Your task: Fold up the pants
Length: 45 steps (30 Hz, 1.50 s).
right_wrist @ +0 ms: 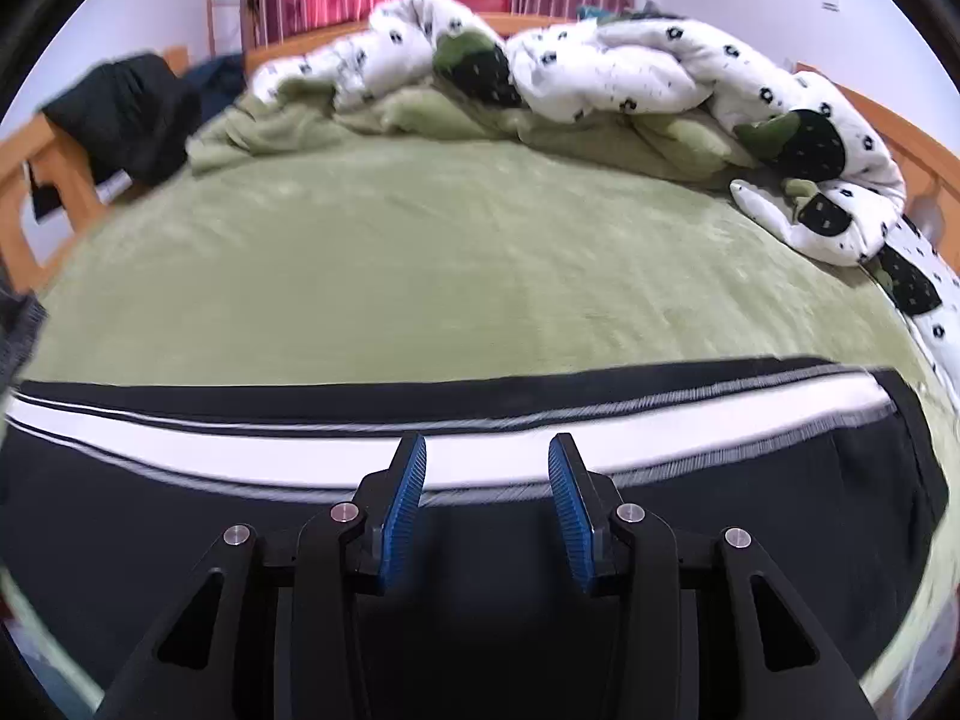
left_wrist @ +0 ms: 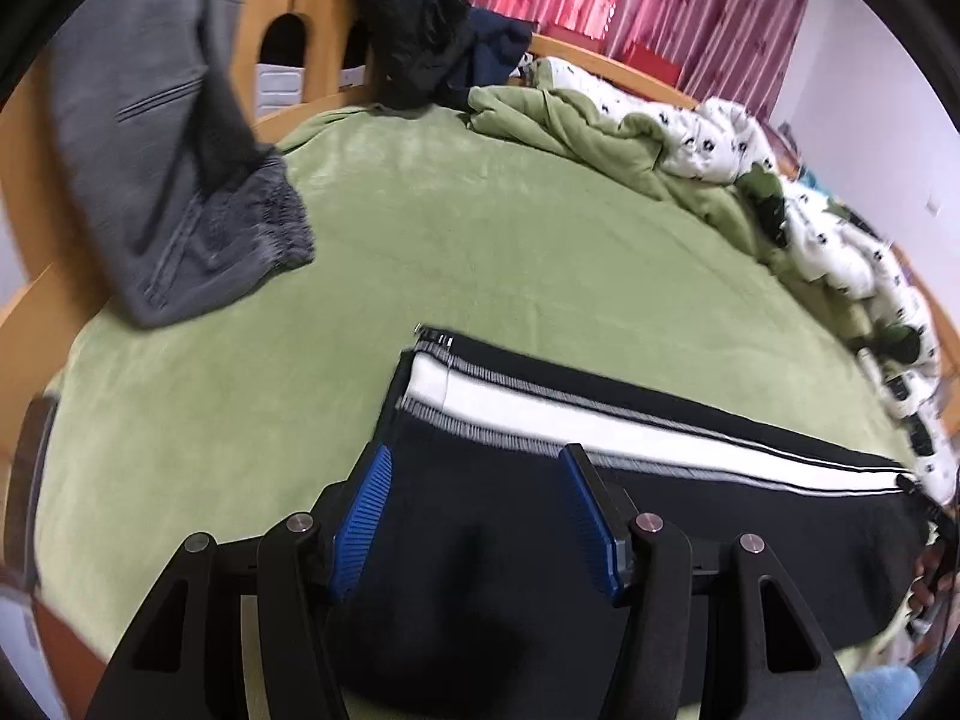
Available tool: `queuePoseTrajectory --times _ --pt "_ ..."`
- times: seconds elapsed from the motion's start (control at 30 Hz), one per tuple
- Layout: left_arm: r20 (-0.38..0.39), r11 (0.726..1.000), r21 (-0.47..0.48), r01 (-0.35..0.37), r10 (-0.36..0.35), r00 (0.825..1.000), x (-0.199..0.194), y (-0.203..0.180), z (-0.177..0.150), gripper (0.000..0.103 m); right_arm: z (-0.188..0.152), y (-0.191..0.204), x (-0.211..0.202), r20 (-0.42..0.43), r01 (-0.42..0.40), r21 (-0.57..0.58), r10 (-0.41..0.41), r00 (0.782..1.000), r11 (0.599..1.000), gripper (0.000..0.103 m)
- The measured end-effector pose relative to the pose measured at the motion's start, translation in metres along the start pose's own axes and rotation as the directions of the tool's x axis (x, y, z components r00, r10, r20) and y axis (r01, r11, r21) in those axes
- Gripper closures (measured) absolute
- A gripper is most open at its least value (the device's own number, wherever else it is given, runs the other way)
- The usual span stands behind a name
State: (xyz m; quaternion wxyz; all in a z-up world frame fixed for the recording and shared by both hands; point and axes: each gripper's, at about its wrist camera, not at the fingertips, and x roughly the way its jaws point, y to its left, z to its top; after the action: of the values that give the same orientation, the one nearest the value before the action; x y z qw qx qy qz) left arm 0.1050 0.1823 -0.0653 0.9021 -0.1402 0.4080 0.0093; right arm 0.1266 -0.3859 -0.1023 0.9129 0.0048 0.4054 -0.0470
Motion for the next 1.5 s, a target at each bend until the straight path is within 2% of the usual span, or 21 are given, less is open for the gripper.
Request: queuePoseTrajectory --times 0.07,0.13,0.27,0.33,0.43,0.47,0.57,0.7,0.8,0.87,0.93,1.0,1.13,1.2,1.3,1.33,1.37,1.4,1.47,1.5 --pt "0.010 1.000 -0.023 -0.016 0.016 1.000 -0.019 0.008 -0.009 0.048 -0.009 0.014 -0.022 -0.039 -0.079 0.000 0.079 0.996 0.997 0.061" --pt "0.026 1.000 -0.019 -0.015 0.016 1.000 -0.045 0.011 -0.021 0.049 -0.017 0.026 -0.045 -0.026 -0.141 0.006 0.141 0.990 0.990 0.061" --pt "0.069 0.999 0.013 -0.047 0.046 0.997 -0.086 0.009 -0.025 0.049 -0.031 0.055 -0.095 0.029 -0.143 -0.041 0.145 0.989 0.989 0.059" --pt "0.069 1.000 0.020 -0.024 0.022 0.997 -0.105 0.006 -0.024 0.049 -0.036 0.062 -0.112 0.059 -0.158 -0.045 0.160 0.985 0.986 0.052" --pt "0.079 1.000 0.028 -0.005 0.003 0.997 -0.124 0.000 -0.026 0.048 -0.047 0.070 -0.137 0.124 -0.199 -0.015 0.199 0.972 0.980 0.048" --pt "0.081 1.000 0.019 0.007 -0.008 0.997 -0.126 -0.001 -0.030 0.048 -0.050 0.072 -0.139 0.137 -0.190 -0.012 0.190 0.972 0.982 0.048" --pt "0.060 0.998 -0.029 0.056 -0.054 0.997 -0.116 0.001 -0.051 0.047 -0.064 0.073 -0.134 0.138 -0.148 0.014 0.145 0.980 0.989 0.048" --pt "0.051 0.980 -0.163 0.113 -0.106 0.993 -0.078 0.022 -0.089 0.047 -0.081 0.067 -0.104 0.032 -0.220 0.034 0.218 0.975 0.975 0.048" --pt "0.003 0.951 -0.277 0.136 -0.140 0.990 -0.037 0.046 -0.109 0.048 -0.096 0.062 -0.086 0.023 -0.228 0.037 0.228 0.973 0.973 0.048" --pt "-0.011 0.935 -0.330 0.133 -0.145 0.989 -0.020 0.057 -0.116 0.049 -0.101 0.058 -0.073 0.007 -0.213 0.064 0.213 0.977 0.975 0.048" --pt "-0.001 0.915 -0.367 0.168 -0.181 0.984 -0.004 0.066 -0.121 0.049 -0.098 0.056 -0.059 -0.045 -0.215 0.098 0.220 0.974 0.972 0.048" --pt "0.016 0.904 -0.381 0.196 -0.205 0.979 0.008 0.069 -0.121 0.049 -0.096 0.057 -0.055 -0.039 -0.220 0.098 0.225 0.974 0.971 0.048" --pt "0.058 0.876 -0.428 0.223 -0.220 0.974 0.025 0.074 -0.113 0.049 -0.096 0.059 -0.041 -0.060 -0.175 0.116 0.182 0.981 0.978 0.048" --pt "0.090 0.838 -0.493 0.235 -0.219 0.971 0.031 0.083 -0.111 0.055 -0.098 0.058 -0.038 -0.079 -0.186 0.127 0.197 0.977 0.974 0.048" --pt "0.112 0.805 -0.541 0.244 -0.218 0.969 0.033 0.090 -0.111 0.060 -0.106 0.061 -0.037 -0.086 -0.173 0.091 0.181 0.980 0.981 0.048" --pt "0.110 0.805 -0.546 0.235 -0.209 0.972 0.033 0.090 -0.108 0.063 -0.107 0.061 -0.037 -0.086 -0.165 0.080 0.171 0.982 0.983 0.048" --pt "0.104 0.807 -0.550 0.217 -0.191 0.976 0.032 0.091 -0.105 0.074 -0.110 0.060 -0.038 -0.085 -0.152 0.065 0.157 0.984 0.986 0.048" --pt "0.103 0.806 -0.557 0.202 -0.174 0.979 0.030 0.092 -0.101 0.078 -0.111 0.059 -0.038 -0.085 -0.147 0.058 0.152 0.985 0.987 0.048" --pt "0.114 0.798 -0.559 0.223 -0.193 0.975 0.025 0.090 -0.092 0.083 -0.114 0.053 -0.041 -0.077 -0.146 0.051 0.149 0.986 0.988 0.048" --pt "0.128 0.815 -0.536 0.220 -0.179 0.975 0.016 0.081 -0.087 0.084 -0.116 0.049 -0.045 -0.068 -0.146 0.052 0.149 0.986 0.988 0.048"
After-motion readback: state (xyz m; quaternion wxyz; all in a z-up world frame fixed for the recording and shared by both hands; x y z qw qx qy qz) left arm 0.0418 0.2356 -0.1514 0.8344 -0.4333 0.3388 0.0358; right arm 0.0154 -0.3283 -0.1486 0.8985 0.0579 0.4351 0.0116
